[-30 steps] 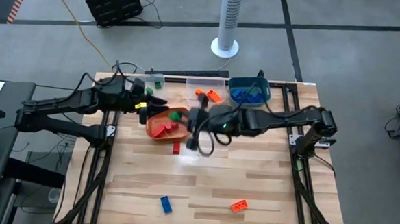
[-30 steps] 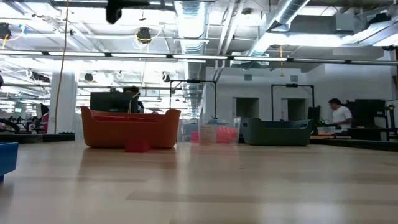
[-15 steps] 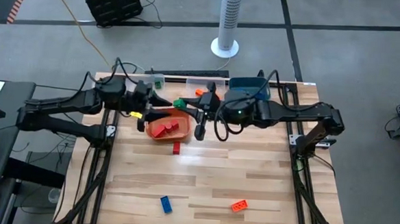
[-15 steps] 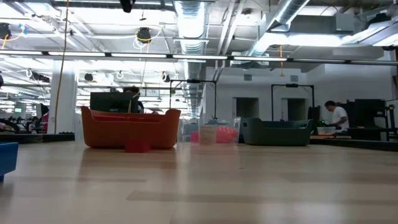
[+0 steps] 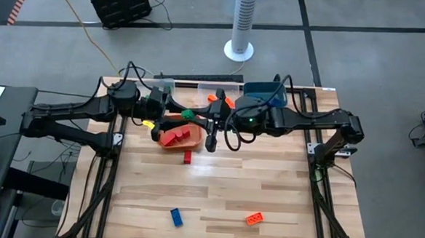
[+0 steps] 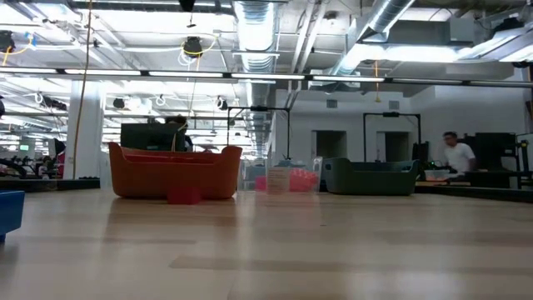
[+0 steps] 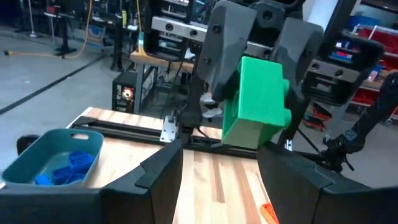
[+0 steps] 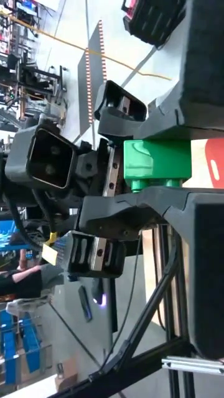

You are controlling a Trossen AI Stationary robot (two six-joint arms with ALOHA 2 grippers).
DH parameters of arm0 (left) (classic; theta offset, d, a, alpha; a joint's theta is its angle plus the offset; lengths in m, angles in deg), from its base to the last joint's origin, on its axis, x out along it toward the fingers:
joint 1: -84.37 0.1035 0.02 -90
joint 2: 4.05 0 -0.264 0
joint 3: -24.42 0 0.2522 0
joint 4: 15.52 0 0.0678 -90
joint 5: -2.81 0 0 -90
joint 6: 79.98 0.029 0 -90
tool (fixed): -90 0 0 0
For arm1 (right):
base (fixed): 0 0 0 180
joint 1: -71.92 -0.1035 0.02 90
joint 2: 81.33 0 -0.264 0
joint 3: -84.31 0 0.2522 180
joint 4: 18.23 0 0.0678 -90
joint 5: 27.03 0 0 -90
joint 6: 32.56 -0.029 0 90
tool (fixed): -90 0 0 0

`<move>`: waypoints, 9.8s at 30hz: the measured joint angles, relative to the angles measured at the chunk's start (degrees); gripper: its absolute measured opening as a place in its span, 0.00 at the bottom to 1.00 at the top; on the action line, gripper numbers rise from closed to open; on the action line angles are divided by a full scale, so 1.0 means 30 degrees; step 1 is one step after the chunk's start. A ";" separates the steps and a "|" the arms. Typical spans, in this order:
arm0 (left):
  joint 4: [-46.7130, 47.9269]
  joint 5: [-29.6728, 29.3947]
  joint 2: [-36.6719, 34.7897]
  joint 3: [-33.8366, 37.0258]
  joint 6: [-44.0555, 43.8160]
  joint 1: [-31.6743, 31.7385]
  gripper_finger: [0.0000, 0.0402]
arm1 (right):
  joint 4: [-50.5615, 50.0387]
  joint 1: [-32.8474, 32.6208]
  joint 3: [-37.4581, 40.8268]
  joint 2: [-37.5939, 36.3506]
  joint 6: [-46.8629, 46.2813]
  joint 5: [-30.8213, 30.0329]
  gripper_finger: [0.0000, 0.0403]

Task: Sort blocks
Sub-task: Put the green game piece into the left transparent bin, then put the red block into the orange bin, then put the blue game piece into the blue bin

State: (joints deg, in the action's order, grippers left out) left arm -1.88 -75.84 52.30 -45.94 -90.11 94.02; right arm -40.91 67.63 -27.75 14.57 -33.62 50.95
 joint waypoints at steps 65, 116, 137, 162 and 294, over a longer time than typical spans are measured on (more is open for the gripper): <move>-0.1368 -0.1375 0.1435 0.0007 0.0285 -0.0408 0.22 | -0.1757 0.0981 0.0000 -0.0003 -0.0590 0.1673 0.16; 1.3344 -0.5022 0.6948 -0.0007 0.0947 1.3366 0.24 | -0.7363 -0.1905 0.0033 -0.0312 -0.3626 -0.1647 0.62; 1.5881 -0.6242 0.9239 -0.2357 0.3977 1.3667 0.55 | -0.8689 -0.3252 0.0007 -0.0077 -0.6043 -0.3719 0.62; 1.6244 -0.6649 0.4231 -0.3264 -1.0540 -0.7197 0.52 | -1.5676 -0.0842 0.0007 -0.2864 -0.5486 -0.6641 0.62; 1.5429 -0.5220 0.6237 -0.4452 -0.4348 -0.8471 0.54 | -1.6232 -0.5074 0.1311 -0.3016 -0.6408 -0.6824 0.62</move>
State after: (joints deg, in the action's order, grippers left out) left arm 44.40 -91.50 71.01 -59.29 -103.15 68.61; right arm -89.60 52.41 -23.82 5.52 -52.85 30.48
